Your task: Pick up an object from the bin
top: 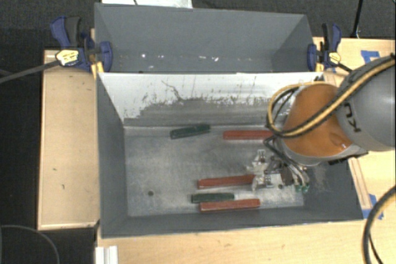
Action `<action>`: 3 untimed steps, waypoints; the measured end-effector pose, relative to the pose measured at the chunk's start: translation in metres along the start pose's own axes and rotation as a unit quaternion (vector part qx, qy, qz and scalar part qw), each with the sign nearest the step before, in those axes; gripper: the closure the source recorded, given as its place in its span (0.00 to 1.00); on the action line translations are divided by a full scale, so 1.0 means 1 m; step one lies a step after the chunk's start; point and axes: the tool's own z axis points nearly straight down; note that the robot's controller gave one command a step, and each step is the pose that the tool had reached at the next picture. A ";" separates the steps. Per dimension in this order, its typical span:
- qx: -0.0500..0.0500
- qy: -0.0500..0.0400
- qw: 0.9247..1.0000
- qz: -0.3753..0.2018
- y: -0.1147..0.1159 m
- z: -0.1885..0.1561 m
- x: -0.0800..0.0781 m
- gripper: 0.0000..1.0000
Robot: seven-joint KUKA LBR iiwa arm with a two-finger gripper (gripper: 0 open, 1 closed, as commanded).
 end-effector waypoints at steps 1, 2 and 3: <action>0.000 0.000 1.000 -0.001 0.000 0.000 0.000 1.00; 0.000 0.001 1.000 -0.008 -0.019 -0.192 0.006 1.00; 0.000 0.001 1.000 -0.008 -0.019 -0.191 0.006 0.00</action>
Offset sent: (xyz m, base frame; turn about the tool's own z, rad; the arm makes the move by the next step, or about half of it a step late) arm -0.0093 -0.0185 0.1877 -0.0179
